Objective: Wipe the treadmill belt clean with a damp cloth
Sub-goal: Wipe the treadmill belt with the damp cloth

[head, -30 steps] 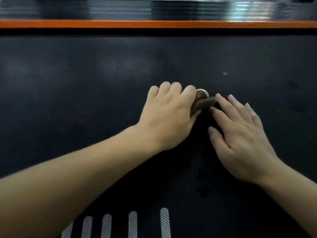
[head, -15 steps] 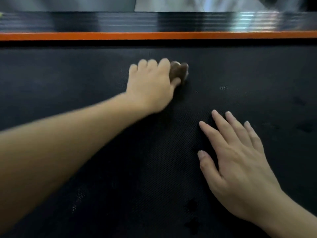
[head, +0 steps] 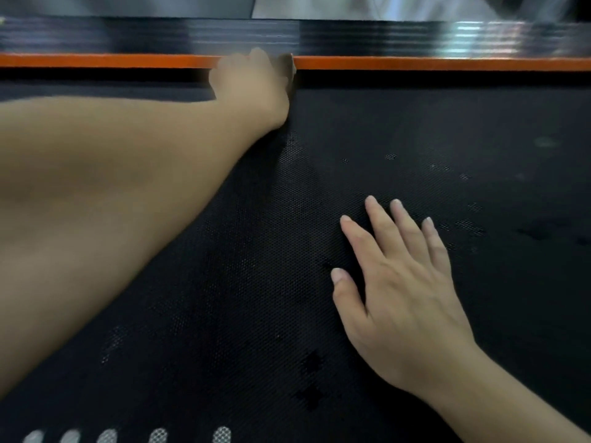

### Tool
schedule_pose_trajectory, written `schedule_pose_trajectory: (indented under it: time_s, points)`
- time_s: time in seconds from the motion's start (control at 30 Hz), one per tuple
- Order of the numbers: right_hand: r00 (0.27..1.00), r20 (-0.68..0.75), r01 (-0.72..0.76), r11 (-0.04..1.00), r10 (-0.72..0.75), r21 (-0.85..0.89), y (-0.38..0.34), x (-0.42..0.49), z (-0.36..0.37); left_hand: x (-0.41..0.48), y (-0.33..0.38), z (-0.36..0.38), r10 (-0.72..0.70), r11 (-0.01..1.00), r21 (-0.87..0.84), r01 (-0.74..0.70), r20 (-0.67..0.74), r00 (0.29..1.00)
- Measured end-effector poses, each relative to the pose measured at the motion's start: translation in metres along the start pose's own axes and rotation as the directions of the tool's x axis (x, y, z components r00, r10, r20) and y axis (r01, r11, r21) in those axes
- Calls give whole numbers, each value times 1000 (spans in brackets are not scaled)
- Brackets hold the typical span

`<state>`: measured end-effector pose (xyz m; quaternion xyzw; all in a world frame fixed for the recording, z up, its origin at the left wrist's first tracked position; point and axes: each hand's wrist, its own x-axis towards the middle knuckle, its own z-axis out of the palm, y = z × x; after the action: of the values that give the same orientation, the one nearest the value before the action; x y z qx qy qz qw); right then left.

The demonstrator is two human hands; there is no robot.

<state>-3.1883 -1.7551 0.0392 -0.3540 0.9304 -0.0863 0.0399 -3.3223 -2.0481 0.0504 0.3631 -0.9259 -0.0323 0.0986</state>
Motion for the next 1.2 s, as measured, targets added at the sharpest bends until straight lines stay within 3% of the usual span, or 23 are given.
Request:
schedule_pose_trajectory:
  time_s: [0.07,0.13,0.2,0.27,0.33,0.4,0.47,0.5,0.57,0.67,0.7,0.73,0.83,0.9,0.97,1.07,1.13,1.2]
  points:
    - [1000,2,2,1000,-2,2,-1,1,0,-9,-2,-5,55,998,-43,-54,15,998]
    - [1000,1,2,1000,-2,-4,0,1,0,-33,-1,-8,229,970,-95,-226,22,973]
    - [1000,-5,0,1000,0,-10,-1,1,0,-71,2,-3,465,877,-125,-464,-24,885]
    - [1000,-11,-3,1000,3,-13,-1,1,0,-88,5,-2,577,805,-132,-578,-53,815]
    - [1000,-9,13,1000,-13,-9,0,1,1,-60,10,-5,474,880,-19,-474,-14,880]
    - [1000,-7,19,1000,-19,8,0,0,2,-17,12,-8,267,959,88,-269,38,963]
    - [1000,-22,22,1000,-21,18,1,0,3,5,11,-8,119,991,59,-123,69,990]
    - [999,-29,22,1000,-22,12,1,0,3,3,12,-6,110,993,22,-112,70,991]
    - [999,-36,15,1000,-15,8,1,0,3,-22,19,-3,244,969,-48,-242,41,969]
    - [999,-27,17,1000,-17,5,0,0,3,-65,18,1,548,832,-117,-542,29,836]
    - [1000,-27,13,1000,-13,9,0,1,3,-68,17,0,591,805,-96,-586,30,806]
    - [999,-32,12,1000,-11,19,0,1,2,-62,18,-1,571,820,-66,-568,28,821]
    - [998,-59,32,998,-29,49,1,2,4,-32,25,0,313,950,-14,-313,61,948]
    - [994,-106,15,994,-3,112,3,3,3,-34,33,-1,286,958,-53,-283,49,957]
    - [987,-156,-5,971,43,237,4,3,-1,-64,34,-5,405,911,-104,-399,49,913]
    - [981,-156,-40,903,117,428,15,0,-14,-145,9,-16,660,735,-187,-652,-27,751]
    - [980,-167,-39,935,104,353,25,-5,-25,-197,-14,-22,768,601,-211,-771,-117,630]
    - [983,-127,-99,961,136,259,40,-11,-31,-198,-21,-24,768,623,-150,-768,-69,637]
